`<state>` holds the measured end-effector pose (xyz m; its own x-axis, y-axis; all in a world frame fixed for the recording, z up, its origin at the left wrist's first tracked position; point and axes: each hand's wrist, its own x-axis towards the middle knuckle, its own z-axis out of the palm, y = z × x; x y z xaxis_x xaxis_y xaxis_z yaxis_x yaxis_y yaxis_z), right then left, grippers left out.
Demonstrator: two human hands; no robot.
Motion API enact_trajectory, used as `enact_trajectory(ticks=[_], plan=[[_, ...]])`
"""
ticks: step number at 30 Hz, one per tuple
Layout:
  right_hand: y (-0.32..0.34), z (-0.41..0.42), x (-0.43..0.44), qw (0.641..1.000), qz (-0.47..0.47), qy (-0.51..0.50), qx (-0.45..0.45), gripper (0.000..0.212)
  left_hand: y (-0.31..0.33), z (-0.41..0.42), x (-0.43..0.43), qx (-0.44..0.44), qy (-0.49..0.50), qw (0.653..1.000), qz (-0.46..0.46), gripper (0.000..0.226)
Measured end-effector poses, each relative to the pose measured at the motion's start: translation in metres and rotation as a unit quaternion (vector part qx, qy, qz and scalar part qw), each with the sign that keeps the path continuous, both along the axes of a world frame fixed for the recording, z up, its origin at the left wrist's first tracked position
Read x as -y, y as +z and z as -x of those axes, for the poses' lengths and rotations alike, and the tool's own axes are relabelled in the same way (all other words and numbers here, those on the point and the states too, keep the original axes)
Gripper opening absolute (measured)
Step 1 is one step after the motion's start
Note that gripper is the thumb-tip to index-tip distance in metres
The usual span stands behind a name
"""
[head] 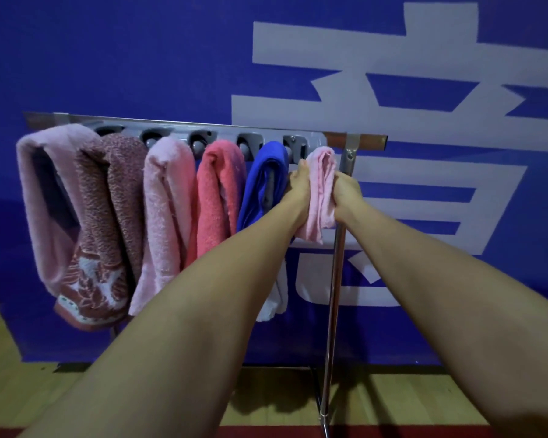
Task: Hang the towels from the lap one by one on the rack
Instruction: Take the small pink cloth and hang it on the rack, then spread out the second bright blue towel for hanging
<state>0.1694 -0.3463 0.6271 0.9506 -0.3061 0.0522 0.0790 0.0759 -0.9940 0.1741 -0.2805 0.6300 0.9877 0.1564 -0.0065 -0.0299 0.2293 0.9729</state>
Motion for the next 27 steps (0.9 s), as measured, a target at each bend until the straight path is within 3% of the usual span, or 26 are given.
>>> enact_trajectory(ticks=[2,4,7,10,15,21,27], plan=[[0.004,0.003,0.001,0.996,0.085,-0.033,-0.001,0.034,0.0,0.007,-0.004,0.036,-0.044,0.998,-0.029,0.053],[0.006,0.009,0.004,0.993,0.112,-0.023,0.037,0.046,-0.006,0.009,-0.009,0.074,-0.074,0.994,-0.013,0.061],[-0.002,0.015,0.008,0.988,0.15,-0.012,0.02,0.064,-0.02,-0.008,-0.004,0.065,-0.065,0.996,-0.019,0.087],[-0.011,0.039,0.003,0.974,0.224,-0.04,0.018,0.067,-0.045,-0.028,0.005,0.055,-0.072,0.995,-0.032,0.088],[-0.03,0.091,-0.006,0.947,0.311,-0.071,0.042,0.045,-0.033,0.085,-0.02,0.043,-0.041,0.99,-0.128,0.058],[-0.064,0.147,-0.017,0.894,0.407,-0.165,0.087,0.037,-0.074,0.138,-0.044,0.035,-0.051,0.983,-0.172,0.054],[-0.133,0.197,-0.033,0.884,0.457,-0.075,0.057,0.043,-0.132,0.17,-0.062,-0.003,-0.057,0.983,-0.175,0.047]])
